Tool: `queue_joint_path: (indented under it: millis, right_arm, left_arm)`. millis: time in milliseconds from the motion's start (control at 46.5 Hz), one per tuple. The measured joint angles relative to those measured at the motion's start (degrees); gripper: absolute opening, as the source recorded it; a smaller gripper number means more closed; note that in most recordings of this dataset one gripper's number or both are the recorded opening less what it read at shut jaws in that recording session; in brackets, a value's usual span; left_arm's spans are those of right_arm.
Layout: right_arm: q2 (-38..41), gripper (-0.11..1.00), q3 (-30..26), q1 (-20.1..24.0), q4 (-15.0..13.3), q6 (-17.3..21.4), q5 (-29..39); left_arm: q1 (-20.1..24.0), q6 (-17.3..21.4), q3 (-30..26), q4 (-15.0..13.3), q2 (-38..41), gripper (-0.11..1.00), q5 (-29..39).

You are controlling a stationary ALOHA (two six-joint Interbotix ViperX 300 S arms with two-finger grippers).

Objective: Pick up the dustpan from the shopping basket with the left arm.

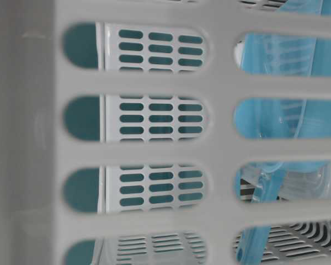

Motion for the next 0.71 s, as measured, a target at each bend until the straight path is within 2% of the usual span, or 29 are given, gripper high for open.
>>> queue_joint_path:
  millis: [43, 65, 194, 280, 538, 710]
  right_arm:
    - [0.0, 0.0, 0.0, -0.1, 0.0, 0.0, 0.0]
    - [0.0, 0.0, 0.0, -0.2, 0.0, 0.1, 0.1]
    - [0.0, 0.0, 0.0, -0.4, 0.2, 0.2, 0.4]
    - [-0.1, 0.0, 0.0, -0.4, 0.2, 0.2, 0.7]
    - [-0.3, 0.0, 0.0, -0.4, 0.3, 0.2, 1.0]
    - [-0.5, 0.0, 0.0, -0.4, 0.3, 0.3, 1.7]
  left_arm:
    - [0.0, -0.3, -0.2, 0.3, -0.1, 0.04, 0.4]
    - [0.0, -1.6, -1.3, 0.8, 0.0, 0.01, 2.4]
    - [0.0, -3.4, -14.1, 1.9, 2.0, 0.0, 22.7]
    - [-0.1, -3.3, -20.1, 2.0, 5.0, 0.0, 32.8]
    - [-1.2, -3.0, -41.3, 2.1, 21.8, 0.0, 57.5]
    - [-2.7, -2.1, -53.4, 2.1, 35.2, 0.0, 69.3]
